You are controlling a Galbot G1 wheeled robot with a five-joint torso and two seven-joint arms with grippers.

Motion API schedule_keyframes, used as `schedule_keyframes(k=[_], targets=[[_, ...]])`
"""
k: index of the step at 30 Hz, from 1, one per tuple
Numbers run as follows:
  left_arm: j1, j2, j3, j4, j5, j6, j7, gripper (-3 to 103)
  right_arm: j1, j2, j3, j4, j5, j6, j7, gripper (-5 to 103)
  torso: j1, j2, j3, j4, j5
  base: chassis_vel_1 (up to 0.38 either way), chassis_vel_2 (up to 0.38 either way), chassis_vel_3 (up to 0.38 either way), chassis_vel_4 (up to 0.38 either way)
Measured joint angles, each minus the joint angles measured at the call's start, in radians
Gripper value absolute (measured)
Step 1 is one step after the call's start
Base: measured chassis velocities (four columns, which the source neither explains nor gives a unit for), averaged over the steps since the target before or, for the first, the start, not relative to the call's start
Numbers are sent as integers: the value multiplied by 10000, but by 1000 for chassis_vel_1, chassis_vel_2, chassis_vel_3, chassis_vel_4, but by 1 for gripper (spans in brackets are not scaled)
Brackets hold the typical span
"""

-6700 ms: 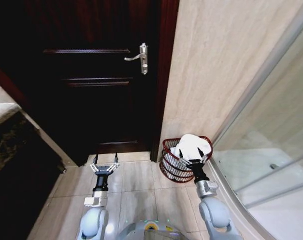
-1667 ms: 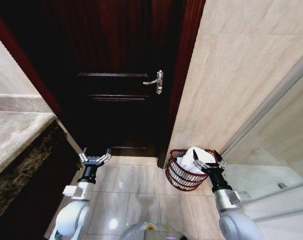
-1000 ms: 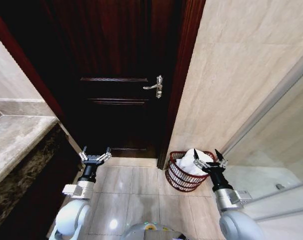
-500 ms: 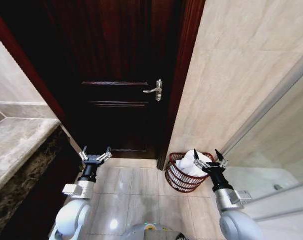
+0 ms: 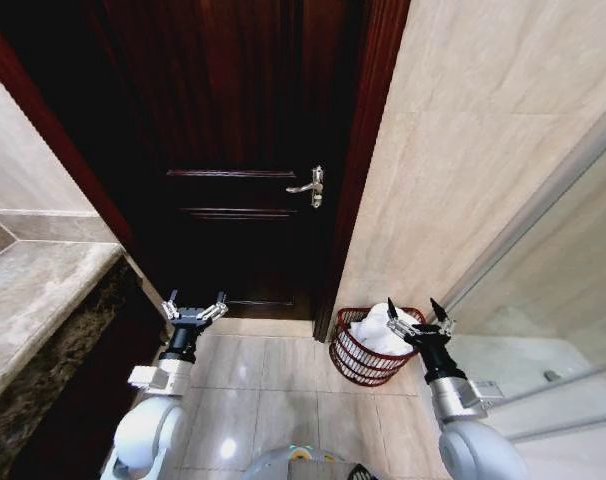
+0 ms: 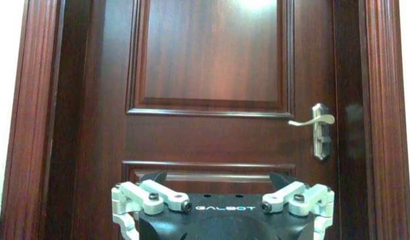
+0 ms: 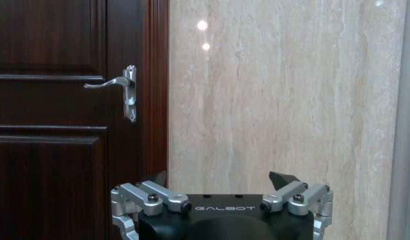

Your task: Discard the used towel into the hamper.

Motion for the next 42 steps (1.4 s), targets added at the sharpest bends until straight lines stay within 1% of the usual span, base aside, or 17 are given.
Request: schedule_keyframes(k=[3, 6, 9, 11, 17, 20, 25, 28, 35, 37, 42], targets=[[-3, -31, 3, -4, 11, 7, 7, 100, 0, 0, 0, -1, 0, 0, -1, 100, 40, 85, 44, 0, 0, 0, 0, 0, 0], [17, -132, 50, -11, 82, 8, 33, 100, 0, 0, 0, -4, 3, 1, -3, 100, 132, 286, 153, 0, 0, 0, 0, 0, 0], [40, -152, 61, -23, 105, 8, 42, 100, 0, 0, 0, -4, 3, 1, -3, 100, 171, 375, 205, 0, 0, 0, 0, 0, 0], [51, -178, 69, -49, 128, 4, 53, 100, 0, 0, 0, -6, 4, 2, -3, 100, 235, 527, 291, 0, 0, 0, 0, 0, 0], [32, -167, 62, -78, 130, 5, 56, 100, 0, 0, 0, -6, 4, 4, -4, 100, 344, 759, 416, 0, 0, 0, 0, 0, 0], [8, -192, 81, -82, 130, 11, 63, 100, 0, 0, 0, -7, 4, 5, -4, 100, 450, 991, 543, 0, 0, 0, 0, 0, 0], [10, -193, 76, -86, 130, 14, 66, 100, 0, 0, 0, -7, 4, 7, -4, 100, 533, 1181, 647, 0, -1, 0, 0, 0, 0], [17, -191, 68, -69, 124, 14, 68, 100, 0, 0, 0, -7, 4, 7, -4, 100, 632, 1398, 766, 0, -1, 0, 0, 0, 0], [29, -196, 70, -41, 119, -4, 76, 100, 0, 0, 0, -7, 4, 7, -4, 100, 752, 1663, 911, 0, 0, 0, 0, 0, 0], [25, -202, 106, 12, 96, -214, 97, 100, 0, 0, 0, -7, 4, 8, -4, 100, 818, 1808, 989, 0, 0, 0, 0, 0, 0], [58, -246, 167, 94, 130, -373, 92, 100, 0, 0, 0, -7, 4, 8, -4, 100, 856, 1889, 1035, 0, 0, 0, 0, 0, 0]])
